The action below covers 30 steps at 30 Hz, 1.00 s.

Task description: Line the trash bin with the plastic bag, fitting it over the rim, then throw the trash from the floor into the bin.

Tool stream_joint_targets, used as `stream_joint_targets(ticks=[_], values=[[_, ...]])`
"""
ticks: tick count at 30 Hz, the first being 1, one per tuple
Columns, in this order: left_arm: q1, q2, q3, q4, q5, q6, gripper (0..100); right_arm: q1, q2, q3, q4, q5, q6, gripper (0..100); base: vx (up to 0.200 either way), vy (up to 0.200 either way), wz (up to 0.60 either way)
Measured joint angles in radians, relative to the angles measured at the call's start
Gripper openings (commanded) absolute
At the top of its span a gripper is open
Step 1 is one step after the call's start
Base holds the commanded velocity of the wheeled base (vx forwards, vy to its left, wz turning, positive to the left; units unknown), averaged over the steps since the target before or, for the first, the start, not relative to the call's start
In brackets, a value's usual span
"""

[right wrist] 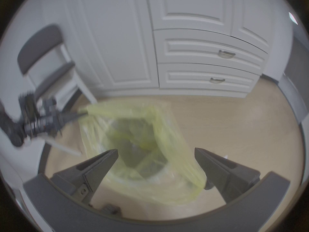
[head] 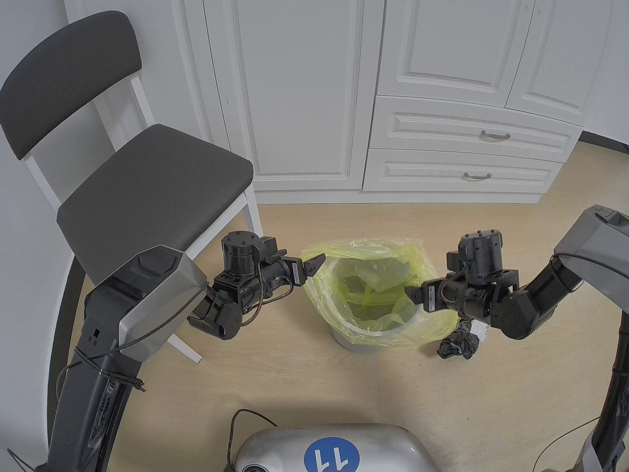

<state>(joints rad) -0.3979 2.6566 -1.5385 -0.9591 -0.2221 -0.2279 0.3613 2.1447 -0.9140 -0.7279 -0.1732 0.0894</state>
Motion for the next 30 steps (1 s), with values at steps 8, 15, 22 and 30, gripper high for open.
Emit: stream_joint_targets(ticks=[8,15,22,30], values=[[0.009,0.032,-0.081,0.005,0.021,-0.02,100,-0.089,0.09,0.012,-0.001,-0.038,-0.098,100,0.0,0.0,0.0],[0.015,0.075,-0.181,0.007,0.059,-0.054,100,-0.174,0.151,-0.074,-0.004,-0.048,-0.088,100,0.0,0.0,0.0],[0.019,0.113,-0.256,0.01,0.084,-0.079,100,-0.19,0.203,-0.231,-0.039,-0.07,0.074,100,0.0,0.0,0.0],[0.031,0.152,-0.334,0.049,0.103,-0.091,100,-0.192,0.281,-0.429,-0.054,-0.132,0.244,100,0.0,0.0,0.0]])
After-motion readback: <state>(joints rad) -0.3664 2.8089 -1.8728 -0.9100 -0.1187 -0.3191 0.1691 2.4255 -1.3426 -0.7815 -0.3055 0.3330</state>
